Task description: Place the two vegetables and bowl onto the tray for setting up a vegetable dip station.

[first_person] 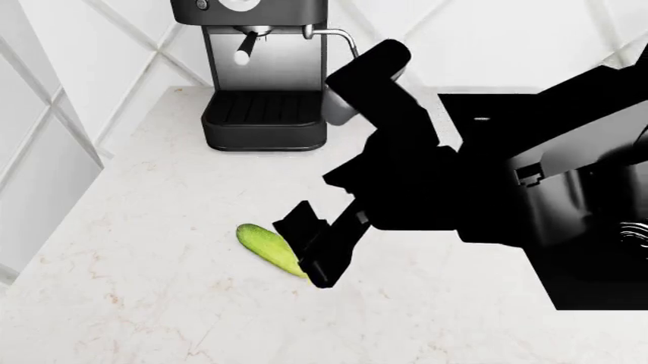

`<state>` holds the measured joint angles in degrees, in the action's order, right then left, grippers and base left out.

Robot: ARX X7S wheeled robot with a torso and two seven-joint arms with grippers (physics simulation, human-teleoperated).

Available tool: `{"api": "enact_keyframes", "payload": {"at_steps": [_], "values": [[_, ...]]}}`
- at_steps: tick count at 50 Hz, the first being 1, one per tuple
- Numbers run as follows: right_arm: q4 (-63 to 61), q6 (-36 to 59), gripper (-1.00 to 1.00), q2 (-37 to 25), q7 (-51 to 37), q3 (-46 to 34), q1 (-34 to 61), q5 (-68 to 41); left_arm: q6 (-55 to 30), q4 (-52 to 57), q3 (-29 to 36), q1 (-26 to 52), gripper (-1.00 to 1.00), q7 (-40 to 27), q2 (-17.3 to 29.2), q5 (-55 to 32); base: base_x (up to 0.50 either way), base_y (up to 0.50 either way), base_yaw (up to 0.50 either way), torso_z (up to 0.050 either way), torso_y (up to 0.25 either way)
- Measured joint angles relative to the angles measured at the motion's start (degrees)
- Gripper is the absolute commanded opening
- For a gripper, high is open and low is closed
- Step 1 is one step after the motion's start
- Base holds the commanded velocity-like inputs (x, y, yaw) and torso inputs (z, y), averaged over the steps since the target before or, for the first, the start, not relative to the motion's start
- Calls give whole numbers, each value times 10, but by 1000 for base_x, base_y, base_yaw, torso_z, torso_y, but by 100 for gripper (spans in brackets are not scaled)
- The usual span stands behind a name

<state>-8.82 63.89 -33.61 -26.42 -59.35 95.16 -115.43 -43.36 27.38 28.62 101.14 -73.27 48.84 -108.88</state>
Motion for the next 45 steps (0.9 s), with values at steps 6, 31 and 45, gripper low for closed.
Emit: {"api": "enact_keyframes", "payload": {"at_steps": [6,31,45], "values": [[-2,2,100,2,2,-6,-7,5,0,0,1,0,100,0,0,0,0,0,0,0,0],[4,7,100,16,20,-32,-33,50,2,1,2,2,100,-1,1,-2,0,0,0,0,0],[11,8,100,29,32,-46,-45,73,3,1,4,1,100,0,2,-1,0,0,0,0,0]]}}
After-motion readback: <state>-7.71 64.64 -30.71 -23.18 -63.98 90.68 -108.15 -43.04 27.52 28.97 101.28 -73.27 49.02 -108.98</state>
